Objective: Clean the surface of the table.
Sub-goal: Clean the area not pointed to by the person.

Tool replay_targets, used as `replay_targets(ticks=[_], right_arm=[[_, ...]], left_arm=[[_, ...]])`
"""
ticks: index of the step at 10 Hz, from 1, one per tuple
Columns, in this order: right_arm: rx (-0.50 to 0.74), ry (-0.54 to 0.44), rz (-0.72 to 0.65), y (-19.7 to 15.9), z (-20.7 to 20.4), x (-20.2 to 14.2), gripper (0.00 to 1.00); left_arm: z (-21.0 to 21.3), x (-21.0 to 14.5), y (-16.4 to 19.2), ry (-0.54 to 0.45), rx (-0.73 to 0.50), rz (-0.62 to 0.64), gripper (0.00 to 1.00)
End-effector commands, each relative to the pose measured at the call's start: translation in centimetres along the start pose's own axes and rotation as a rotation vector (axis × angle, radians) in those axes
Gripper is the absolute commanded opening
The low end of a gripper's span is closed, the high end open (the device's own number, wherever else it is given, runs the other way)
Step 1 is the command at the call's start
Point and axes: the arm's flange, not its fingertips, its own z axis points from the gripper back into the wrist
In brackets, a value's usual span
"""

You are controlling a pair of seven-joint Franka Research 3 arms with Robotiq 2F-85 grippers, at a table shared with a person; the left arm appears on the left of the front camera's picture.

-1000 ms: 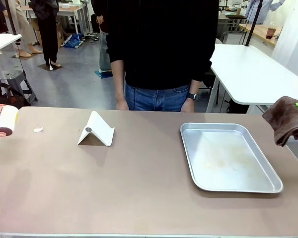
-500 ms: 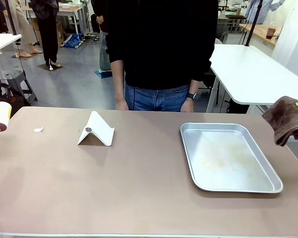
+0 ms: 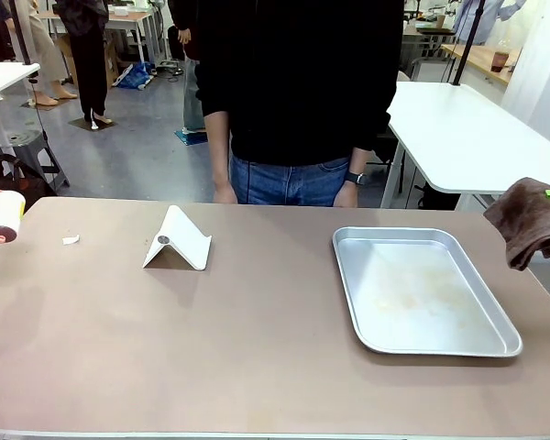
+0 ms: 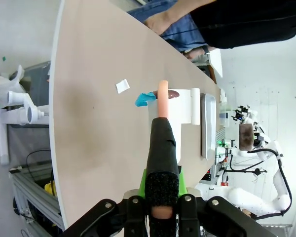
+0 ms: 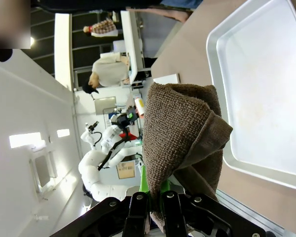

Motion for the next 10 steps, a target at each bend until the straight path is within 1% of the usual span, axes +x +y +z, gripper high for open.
replay_targets(ticks=[1,3,5,8,10], right_arm=[[0.016,0.001,0.010,0.3,0.1,0.0,0.07],[0.016,0.001,0.010,0.3,0.1,0.0,0.07],[0.016,0.001,0.010,0.3,0.1,0.0,0.07],[0.016,0.001,0.010,0.3,0.1,0.0,0.07],[0.016,0.001,0.010,0.3,0.1,0.0,0.07]], left_arm=[[-0.3,2.9,-0.1,0.038,-0.004,0.048,0.13],[-1.7,5.4,1.0,0.043,0.076,0.108,0.13],[-3.0,6.6,2.2,0.082,0.100,0.161,0.13],[-4.7,6.7,3.4,0.099,0.160,0.171,0.13],[-5.5,6.5,3.4,0.080,0.187,0.146,0.13]])
